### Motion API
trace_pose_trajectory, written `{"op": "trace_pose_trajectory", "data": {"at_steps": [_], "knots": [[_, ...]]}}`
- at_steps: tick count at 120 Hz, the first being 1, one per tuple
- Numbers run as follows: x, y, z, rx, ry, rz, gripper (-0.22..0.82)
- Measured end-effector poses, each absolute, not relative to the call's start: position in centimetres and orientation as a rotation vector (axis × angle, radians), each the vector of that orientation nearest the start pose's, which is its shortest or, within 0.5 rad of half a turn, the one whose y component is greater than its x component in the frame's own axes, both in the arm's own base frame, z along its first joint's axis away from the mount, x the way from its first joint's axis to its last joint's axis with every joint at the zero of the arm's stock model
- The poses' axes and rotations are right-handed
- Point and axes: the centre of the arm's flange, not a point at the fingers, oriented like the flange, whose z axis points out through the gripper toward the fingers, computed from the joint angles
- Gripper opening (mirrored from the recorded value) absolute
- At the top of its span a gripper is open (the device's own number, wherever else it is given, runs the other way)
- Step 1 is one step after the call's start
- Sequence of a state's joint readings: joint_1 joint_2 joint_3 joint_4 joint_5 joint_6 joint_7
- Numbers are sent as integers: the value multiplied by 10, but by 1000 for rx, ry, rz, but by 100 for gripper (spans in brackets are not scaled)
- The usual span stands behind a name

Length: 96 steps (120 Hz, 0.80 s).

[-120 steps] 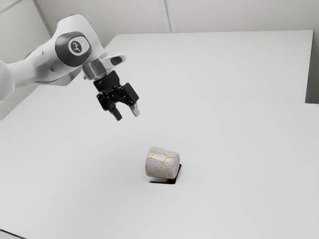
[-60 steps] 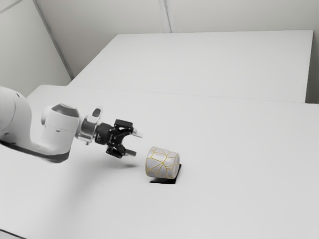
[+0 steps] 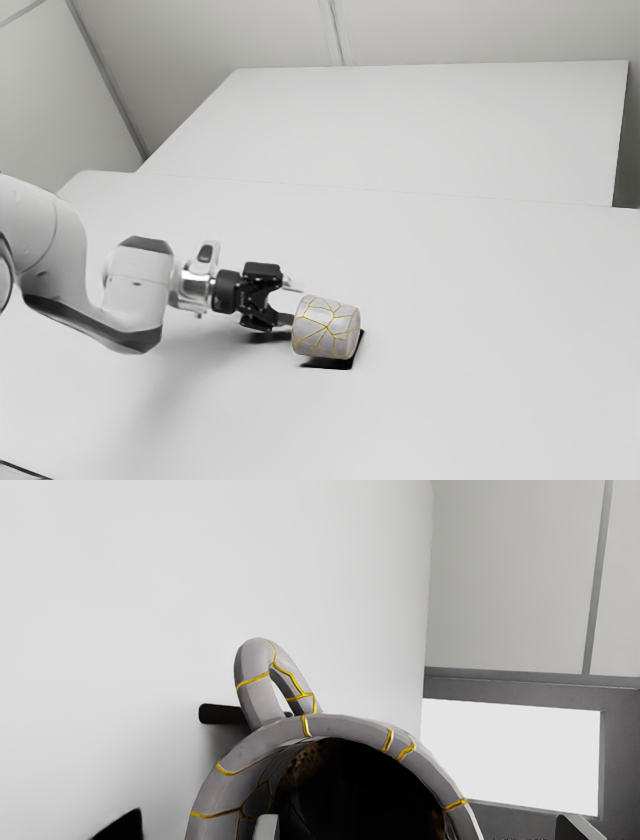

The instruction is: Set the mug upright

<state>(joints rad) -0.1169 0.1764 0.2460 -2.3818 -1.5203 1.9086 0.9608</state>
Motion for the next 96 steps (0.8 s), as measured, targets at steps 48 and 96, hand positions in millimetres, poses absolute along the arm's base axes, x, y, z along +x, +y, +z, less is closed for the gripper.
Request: {"op": "trace_pose_trajectory", "data": {"at_steps": [48,96], "knots": [[491,-38,244,1859,162,250,27],[511,-64,270,1795,99,334,-11]]}}
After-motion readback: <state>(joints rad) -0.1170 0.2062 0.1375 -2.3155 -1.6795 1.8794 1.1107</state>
